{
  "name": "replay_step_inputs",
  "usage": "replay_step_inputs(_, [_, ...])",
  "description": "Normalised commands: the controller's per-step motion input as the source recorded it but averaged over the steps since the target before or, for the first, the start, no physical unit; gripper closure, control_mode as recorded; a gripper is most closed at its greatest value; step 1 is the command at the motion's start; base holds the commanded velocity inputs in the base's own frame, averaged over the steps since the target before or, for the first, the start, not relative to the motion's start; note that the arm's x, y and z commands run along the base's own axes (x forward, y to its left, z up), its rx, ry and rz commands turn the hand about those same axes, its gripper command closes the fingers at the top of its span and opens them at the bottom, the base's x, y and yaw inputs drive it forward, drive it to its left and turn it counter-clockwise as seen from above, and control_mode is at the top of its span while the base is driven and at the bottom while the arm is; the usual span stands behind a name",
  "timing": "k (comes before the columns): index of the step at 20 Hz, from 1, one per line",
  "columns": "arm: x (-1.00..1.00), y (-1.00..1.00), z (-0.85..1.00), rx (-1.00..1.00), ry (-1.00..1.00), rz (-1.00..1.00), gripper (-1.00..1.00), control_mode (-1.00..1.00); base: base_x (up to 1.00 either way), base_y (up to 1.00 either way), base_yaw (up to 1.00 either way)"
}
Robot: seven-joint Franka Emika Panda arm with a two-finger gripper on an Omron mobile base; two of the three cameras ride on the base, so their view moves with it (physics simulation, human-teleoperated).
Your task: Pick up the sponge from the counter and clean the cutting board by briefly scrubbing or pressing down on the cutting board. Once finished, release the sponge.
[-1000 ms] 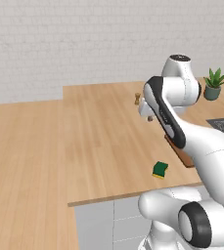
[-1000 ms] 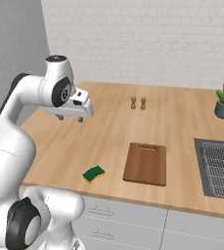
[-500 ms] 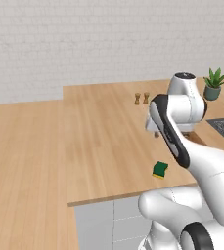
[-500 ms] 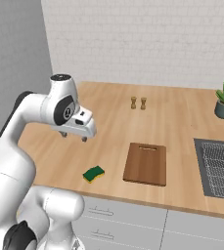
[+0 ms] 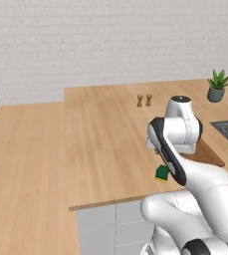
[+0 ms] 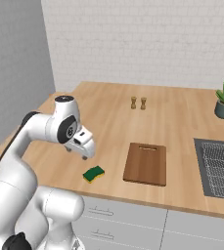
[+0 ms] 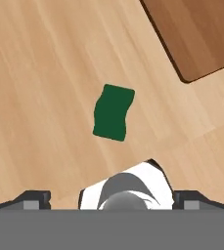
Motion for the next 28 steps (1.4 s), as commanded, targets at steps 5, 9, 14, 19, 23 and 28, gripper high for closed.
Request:
replay_step_inputs(5, [0.09, -0.08, -0.52, 0.01, 0.01, -0.22, -1.00, -1.00, 0.00, 0.00, 0.00])
replay_step_inputs(9, [0.41, -0.23, -0.34, 0.03, 0.03, -0.07, -1.00, -1.00, 0.00, 0.00, 0.00])
replay_step_inputs(14, [0.57, -0.07, -0.25, 0.01, 0.04, 0.00, -1.00, -1.00, 0.00, 0.00, 0.00])
replay_step_inputs(19, [0.45, -0.02, -0.20, 0.00, 0.07, 0.00, -1.00, -1.00, 0.00, 0.00, 0.00])
replay_step_inputs(23, [0.01, -0.19, -0.04, 0.02, 0.07, 0.00, -1.00, -1.00, 0.00, 0.00, 0.00])
replay_step_inputs(28, [0.00, -0.13, -0.09, 0.00, 0.12, 0.00, -1.00, -1.00, 0.00, 0.00, 0.00])
